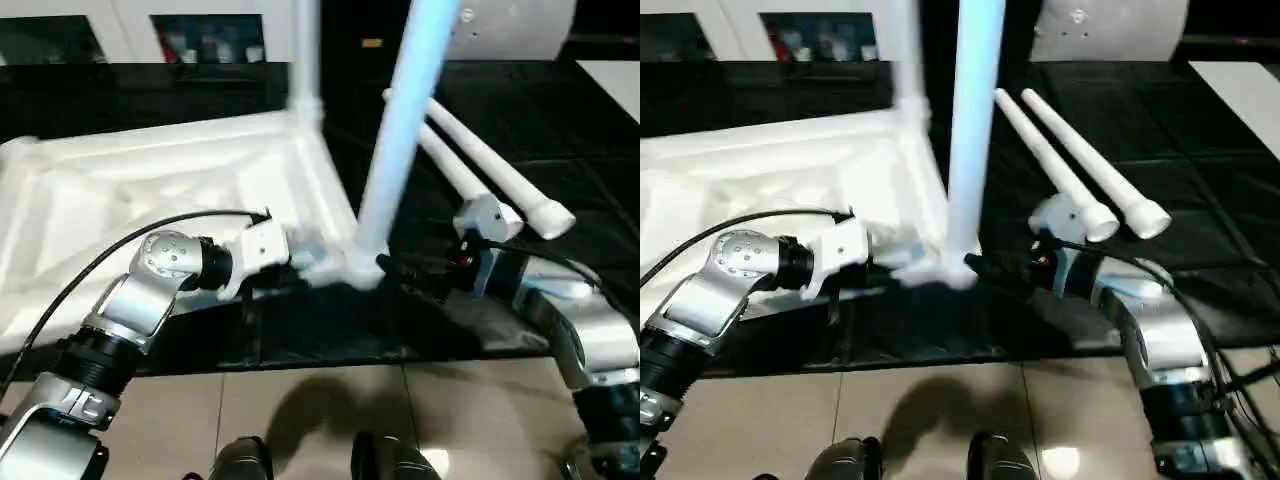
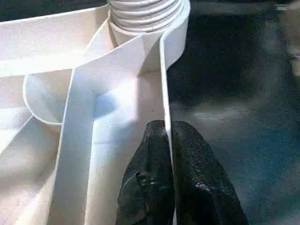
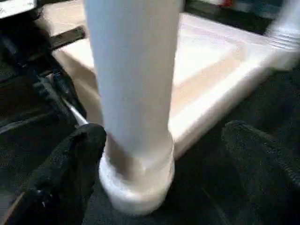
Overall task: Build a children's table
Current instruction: Rotate leg to tighten
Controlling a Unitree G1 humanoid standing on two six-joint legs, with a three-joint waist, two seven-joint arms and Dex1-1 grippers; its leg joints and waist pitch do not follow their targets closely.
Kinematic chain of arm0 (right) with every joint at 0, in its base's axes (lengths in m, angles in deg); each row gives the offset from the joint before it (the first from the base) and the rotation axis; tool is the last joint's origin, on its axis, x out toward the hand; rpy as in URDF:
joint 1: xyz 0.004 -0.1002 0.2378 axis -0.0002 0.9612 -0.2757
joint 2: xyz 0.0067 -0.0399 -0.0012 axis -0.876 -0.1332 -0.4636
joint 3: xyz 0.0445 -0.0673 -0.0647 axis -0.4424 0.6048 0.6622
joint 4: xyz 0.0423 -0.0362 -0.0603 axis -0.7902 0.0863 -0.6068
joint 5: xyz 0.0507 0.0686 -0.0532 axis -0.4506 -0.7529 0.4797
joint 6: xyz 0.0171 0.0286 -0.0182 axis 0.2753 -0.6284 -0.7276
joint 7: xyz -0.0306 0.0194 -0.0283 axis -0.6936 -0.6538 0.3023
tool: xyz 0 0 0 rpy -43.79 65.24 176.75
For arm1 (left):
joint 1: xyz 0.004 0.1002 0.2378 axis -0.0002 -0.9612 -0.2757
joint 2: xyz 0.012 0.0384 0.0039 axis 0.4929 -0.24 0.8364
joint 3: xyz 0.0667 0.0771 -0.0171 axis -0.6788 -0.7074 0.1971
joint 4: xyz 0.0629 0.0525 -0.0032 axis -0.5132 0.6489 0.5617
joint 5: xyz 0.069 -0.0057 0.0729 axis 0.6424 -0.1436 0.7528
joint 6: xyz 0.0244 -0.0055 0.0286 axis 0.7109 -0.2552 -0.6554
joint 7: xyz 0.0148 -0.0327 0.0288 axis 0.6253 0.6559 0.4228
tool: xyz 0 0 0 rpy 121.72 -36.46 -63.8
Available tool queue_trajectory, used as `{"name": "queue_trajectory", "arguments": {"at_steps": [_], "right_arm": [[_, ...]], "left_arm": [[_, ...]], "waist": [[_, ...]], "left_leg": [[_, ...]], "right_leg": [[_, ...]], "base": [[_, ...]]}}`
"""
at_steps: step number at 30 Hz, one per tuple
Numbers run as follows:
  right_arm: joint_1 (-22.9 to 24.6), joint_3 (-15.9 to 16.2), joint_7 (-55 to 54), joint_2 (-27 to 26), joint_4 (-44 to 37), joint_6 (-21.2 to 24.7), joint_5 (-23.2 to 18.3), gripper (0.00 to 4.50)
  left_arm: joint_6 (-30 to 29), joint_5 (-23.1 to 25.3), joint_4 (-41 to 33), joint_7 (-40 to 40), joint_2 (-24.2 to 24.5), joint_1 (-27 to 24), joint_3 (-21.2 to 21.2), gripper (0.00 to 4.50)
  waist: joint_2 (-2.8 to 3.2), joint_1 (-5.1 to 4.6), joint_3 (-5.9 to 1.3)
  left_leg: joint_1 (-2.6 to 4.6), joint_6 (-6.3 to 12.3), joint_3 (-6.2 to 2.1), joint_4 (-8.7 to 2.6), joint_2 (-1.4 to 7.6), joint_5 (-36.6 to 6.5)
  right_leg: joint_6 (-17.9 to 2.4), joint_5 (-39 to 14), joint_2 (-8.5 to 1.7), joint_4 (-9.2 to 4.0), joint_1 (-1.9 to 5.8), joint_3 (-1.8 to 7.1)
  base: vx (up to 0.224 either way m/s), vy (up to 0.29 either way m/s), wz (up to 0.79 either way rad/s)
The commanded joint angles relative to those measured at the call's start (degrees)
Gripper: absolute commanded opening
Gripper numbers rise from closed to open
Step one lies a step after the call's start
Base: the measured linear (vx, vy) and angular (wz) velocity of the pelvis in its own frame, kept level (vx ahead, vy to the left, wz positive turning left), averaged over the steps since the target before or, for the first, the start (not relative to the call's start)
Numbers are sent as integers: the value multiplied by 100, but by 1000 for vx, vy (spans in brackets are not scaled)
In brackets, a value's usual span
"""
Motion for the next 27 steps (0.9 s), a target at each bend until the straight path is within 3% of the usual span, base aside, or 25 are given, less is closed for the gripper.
{"name": "queue_trajectory", "arguments": {"at_steps": [1, 2, 5, 7, 8, 21, 23, 24, 27], "right_arm": [[-14, 252, 393, 105, 128, -106, 99, 441], [-25, 313, 478, 127, 160, -137, 122, 441], [-101, 401, 564, 129, 324, -274, 199, 414], [-142, 435, 627, 132, 372, -294, 179, 397], [-183, 497, 743, 147, 416, -324, 164, 388], [-177, 728, 1057, 248, 519, -495, 251, 275], [-179, 674, 1066, 225, 532, -378, 165, 275], [-179, 636, 1073, 204, 524, -262, 86, 317], [-177, 614, 1092, 199, 509, -165, 19, 335]], "left_arm": [[370, -52, -60, 350, 61, 121, -214, 0], [434, -44, -31, 399, 72, 136, -236, 0], [589, -44, 32, 551, 99, 167, -274, 0], [656, -39, 59, 631, 113, 180, -287, 0], [753, -29, 109, 705, 125, 194, -294, 0], [971, -4, 278, 818, 130, 228, -291, 0], [993, 1, 309, 831, 128, 237, -288, 0], [998, 1, 309, 832, 129, 233, -286, 0], [1006, 5, 317, 832, 126, 235, -281, 0]], "waist": [[-18, -28, -638], [11, -1, -625], [2, 16, -618], [6, 12, -619], [-49, 10, -642], [-39, 26, -673], [-38, 29, -680], [-39, 32, -685], [-37, 36, -689]], "left_leg": [[52, 575, 12, -330, 217, -870], [53, 570, 10, -333, 214, -884], [56, 503, 12, -335, 214, -938], [55, 483, 7, -341, 222, -964], [50, 482, 9, -331, 214, -902], [59, 471, 24, -326, 228, -854], [53, 473, 26, -323, 230, -815], [56, 486, 27, -323, 227, -797], [51, 495, 29, -319, 231, -774]], "right_leg": [[-1125, -1544, -451, -411, 423, 344], [-1093, -1664, -466, -419, 415, 344], [-988, -1915, -464, -443, 410, 340], [-987, -1926, -460, -436, 409, 336], [-972, -1906, -467, -414, 427, 338], [-979, -1827, -456, -407, 415, 341], [-996, -1757, -457, -396, 415, 344], [-1018, -1710, -450, -393, 422, 344], [-1045, -1647, -450, -384, 421, 342]], "base": [[0, 0, 0], [0, 0, 0], [0, 0, 0], [0, 0, 0], [0, 0, 0], [0, 0, 0], [0, 0, 0], [0, 0, 0], [0, 0, 0]]}}
